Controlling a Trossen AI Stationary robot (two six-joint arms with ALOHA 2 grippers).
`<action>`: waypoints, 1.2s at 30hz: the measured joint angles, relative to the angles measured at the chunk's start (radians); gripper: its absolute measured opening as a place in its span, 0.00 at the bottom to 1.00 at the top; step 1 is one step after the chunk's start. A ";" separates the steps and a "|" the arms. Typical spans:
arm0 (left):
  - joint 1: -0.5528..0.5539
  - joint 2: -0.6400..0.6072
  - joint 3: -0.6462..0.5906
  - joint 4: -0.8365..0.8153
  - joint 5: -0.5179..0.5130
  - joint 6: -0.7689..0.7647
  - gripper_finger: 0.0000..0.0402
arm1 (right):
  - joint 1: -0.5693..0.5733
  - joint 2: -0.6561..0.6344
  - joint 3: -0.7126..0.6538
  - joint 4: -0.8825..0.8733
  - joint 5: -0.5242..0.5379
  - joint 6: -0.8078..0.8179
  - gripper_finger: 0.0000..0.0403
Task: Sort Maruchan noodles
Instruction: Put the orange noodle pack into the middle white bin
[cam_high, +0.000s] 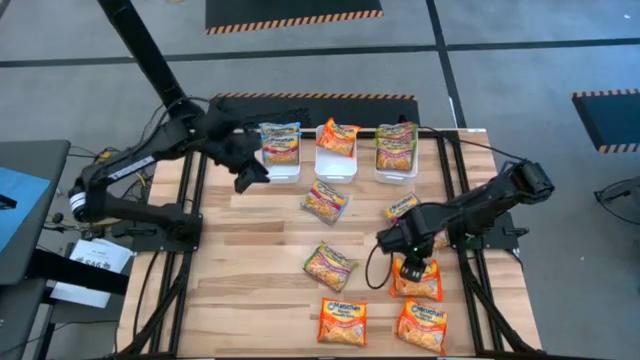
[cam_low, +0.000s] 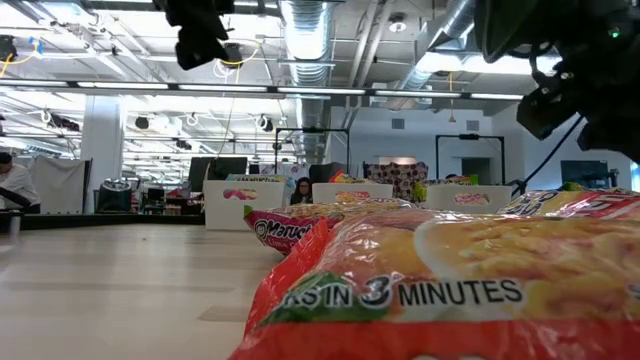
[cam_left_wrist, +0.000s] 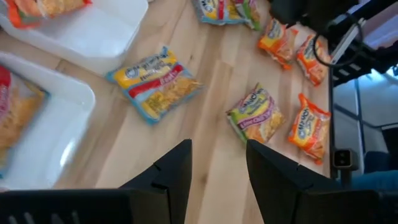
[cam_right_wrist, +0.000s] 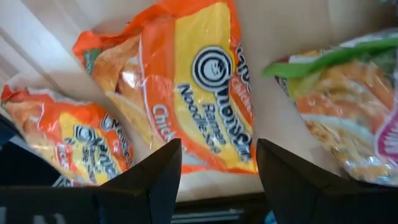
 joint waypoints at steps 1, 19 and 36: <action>-0.007 -0.019 -0.019 0.010 -0.001 -0.019 0.34 | 0.002 0.000 -0.013 0.023 0.000 0.002 0.58; -0.081 -0.221 -0.217 0.061 -0.106 -0.173 0.34 | 0.016 0.000 -0.179 0.283 -0.050 0.129 0.56; -0.081 -0.225 -0.217 0.062 -0.144 -0.167 0.34 | 0.016 0.001 -0.205 0.347 -0.059 0.297 0.03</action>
